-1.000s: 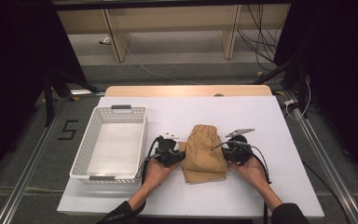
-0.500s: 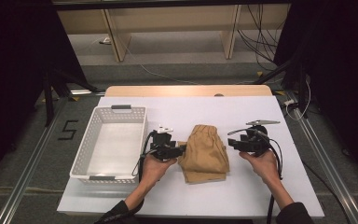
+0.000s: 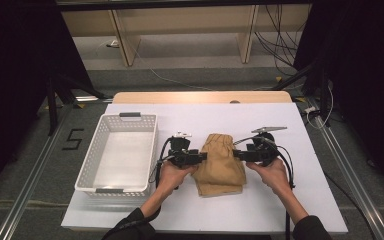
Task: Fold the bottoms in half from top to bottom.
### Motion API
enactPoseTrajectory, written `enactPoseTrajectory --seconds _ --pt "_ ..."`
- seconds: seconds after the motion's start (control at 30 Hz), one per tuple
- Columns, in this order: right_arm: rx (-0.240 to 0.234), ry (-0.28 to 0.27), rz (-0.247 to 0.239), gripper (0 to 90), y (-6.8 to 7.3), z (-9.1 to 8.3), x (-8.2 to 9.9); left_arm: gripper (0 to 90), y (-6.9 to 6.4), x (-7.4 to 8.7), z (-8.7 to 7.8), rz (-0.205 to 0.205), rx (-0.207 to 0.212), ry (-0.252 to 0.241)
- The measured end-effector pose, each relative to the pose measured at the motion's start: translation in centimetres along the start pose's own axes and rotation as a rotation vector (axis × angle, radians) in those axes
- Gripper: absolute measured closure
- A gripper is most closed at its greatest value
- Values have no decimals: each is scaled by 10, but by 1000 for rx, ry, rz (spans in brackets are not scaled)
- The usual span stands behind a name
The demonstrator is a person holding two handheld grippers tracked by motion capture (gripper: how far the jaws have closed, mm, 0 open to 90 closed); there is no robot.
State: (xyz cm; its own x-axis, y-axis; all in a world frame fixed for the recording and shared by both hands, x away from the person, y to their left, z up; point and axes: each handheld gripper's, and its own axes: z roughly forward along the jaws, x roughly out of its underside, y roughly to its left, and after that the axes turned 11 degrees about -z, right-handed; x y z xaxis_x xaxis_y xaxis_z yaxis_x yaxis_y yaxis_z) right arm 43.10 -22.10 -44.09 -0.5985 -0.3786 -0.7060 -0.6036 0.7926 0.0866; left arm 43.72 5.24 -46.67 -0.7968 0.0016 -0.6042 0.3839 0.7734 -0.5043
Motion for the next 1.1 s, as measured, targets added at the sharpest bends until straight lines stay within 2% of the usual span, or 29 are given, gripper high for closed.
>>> enactPoseTrajectory --seconds 0.2,0.3,0.4,0.47,0.53,0.67,0.83,1.1 --pt "-39 41 -22 359 5 16 -5 798 2 -1 3 7 5 -4" --pt "-47 77 -20 389 7 26 -7 874 1 1 3 21 6 1" --pt "-64 82 -7 501 8 32 -8 889 0 1 3 36 3 3" --pt "-60 76 -12 616 8 31 -9 894 1 2 3 39 3 9" --pt "-46 55 -22 722 9 27 -9 896 1 2 3 41 6 3" --pt "-50 21 -40 809 11 19 -10 897 0 4 -1 51 12 2" --pt "-68 -35 -74 830 18 5 -8 898 -3 7 -12 68 34 -4" --pt "-96 -120 -183 821 40 -21 4 898 -9 19 -35 91 83 -11"
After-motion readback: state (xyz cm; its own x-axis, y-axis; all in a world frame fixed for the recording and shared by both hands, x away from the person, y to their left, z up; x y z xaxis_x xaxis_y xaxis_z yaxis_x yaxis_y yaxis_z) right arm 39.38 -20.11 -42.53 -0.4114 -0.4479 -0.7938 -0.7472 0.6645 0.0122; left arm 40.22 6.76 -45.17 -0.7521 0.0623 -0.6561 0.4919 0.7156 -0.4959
